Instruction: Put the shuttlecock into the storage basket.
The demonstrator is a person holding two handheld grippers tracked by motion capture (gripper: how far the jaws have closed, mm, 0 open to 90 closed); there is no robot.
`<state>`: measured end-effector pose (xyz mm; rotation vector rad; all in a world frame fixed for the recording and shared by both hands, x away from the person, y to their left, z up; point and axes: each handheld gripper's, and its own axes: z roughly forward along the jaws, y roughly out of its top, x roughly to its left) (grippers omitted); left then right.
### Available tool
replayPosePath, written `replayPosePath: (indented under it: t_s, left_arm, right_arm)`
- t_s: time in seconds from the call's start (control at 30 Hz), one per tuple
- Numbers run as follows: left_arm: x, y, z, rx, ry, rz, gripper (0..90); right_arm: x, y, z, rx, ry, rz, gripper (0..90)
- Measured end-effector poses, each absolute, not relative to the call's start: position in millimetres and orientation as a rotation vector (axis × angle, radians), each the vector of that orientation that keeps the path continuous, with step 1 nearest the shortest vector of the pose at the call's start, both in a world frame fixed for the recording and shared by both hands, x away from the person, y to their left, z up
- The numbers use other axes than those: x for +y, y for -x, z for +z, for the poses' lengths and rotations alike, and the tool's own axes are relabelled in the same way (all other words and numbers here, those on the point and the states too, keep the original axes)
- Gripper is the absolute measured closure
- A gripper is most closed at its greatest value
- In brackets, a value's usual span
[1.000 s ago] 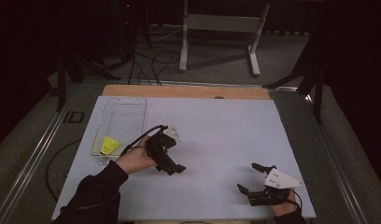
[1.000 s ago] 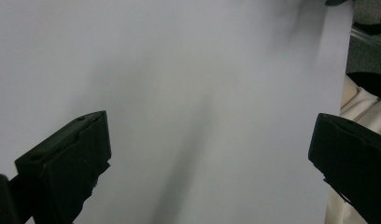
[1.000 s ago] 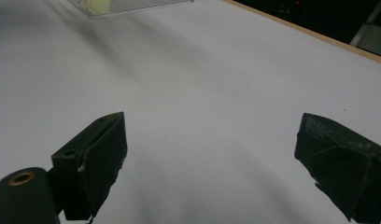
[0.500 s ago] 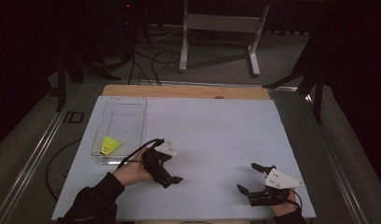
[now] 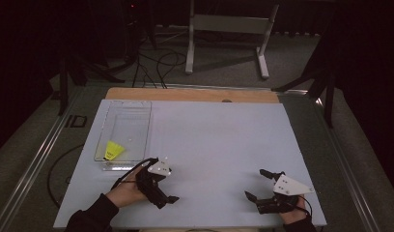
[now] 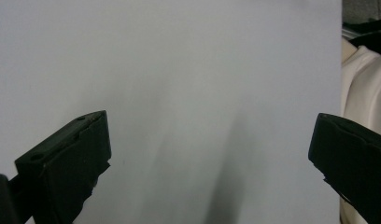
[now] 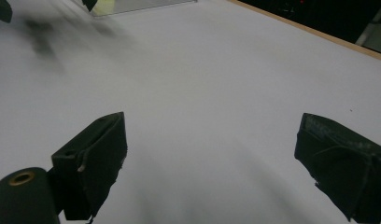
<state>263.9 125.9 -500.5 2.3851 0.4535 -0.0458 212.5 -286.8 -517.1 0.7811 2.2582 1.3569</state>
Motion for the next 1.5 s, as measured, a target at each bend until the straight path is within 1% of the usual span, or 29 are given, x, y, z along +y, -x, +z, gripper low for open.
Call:
replayPosePath:
  t_s: [0.2,0.37,0.63,0.73,0.93,1.17,1.33,1.5]
  left_arm:
    - [141.7,-254.2,-505.1,0.471,-2.383,-0.022,0.1]
    - [152.8,-249.8,-506.6,0.517,-2.356,-0.008,0.1]
    - [170.1,-243.7,-507.1,0.528,-2.318,-0.033,0.1]
    - [176.1,-243.5,-509.4,0.557,-2.303,-0.048,0.1]
    - [187.5,-240.0,-512.7,0.612,-2.283,-0.031,0.1]
    - [194.4,-231.6,-515.0,0.65,-2.281,0.042,0.1]
    - [199.5,-230.5,-517.4,0.667,-2.233,0.039,0.1]
    - [200.9,-232.6,-519.4,0.688,-2.234,0.031,0.1]
  right_arm:
    - [-287.0,-212.8,-517.0,2.258,-0.779,1.361,9.4]
    - [-286.9,-212.8,-517.0,2.26,-0.781,1.362,9.4]
    - [-287.3,-212.9,-517.0,2.26,-0.78,1.363,9.4]
    - [-287.2,-212.9,-517.1,2.261,-0.782,1.361,9.4]
    - [-287.2,-212.6,-517.1,2.264,-0.786,1.362,9.4]
    - [-287.3,-212.4,-516.8,2.264,-0.783,1.361,9.4]
    - [-287.7,-212.0,-516.7,2.264,-0.779,1.358,9.4]
    - [-287.8,-212.1,-516.9,2.264,-0.778,1.358,9.4]
